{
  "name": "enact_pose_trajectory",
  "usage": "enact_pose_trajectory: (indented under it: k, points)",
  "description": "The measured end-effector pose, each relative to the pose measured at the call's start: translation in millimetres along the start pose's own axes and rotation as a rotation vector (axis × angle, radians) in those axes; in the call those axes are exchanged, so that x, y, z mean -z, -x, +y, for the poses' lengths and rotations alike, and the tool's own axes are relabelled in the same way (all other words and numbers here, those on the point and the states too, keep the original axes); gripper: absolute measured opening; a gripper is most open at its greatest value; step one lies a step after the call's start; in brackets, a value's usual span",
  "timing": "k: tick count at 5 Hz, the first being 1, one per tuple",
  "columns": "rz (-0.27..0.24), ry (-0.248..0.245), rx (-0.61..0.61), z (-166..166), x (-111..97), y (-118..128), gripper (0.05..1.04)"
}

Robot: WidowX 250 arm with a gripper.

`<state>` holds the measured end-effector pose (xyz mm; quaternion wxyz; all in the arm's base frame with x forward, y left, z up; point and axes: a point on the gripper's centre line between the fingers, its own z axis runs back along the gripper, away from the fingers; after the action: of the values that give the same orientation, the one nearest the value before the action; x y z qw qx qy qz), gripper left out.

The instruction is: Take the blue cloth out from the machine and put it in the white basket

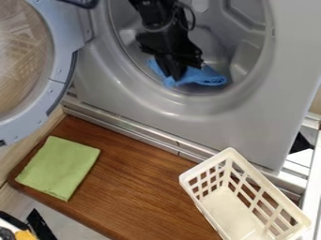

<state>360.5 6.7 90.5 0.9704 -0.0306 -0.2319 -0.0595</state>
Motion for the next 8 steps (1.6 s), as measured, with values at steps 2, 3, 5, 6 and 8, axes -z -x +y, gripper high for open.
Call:
enact_pose_trajectory:
  k: [2,3,5,6,8]
  points:
    - [0.004,0.047,0.044,-20,-23,23,0.086]
    - [0.016,0.096,0.088,-34,-21,40,0.086]
    - [0.016,0.199,0.228,-80,-26,63,0.086]
    - [0.030,0.221,0.264,-90,-28,72,0.086]
    - [0.064,0.259,0.298,-98,-24,91,0.086]
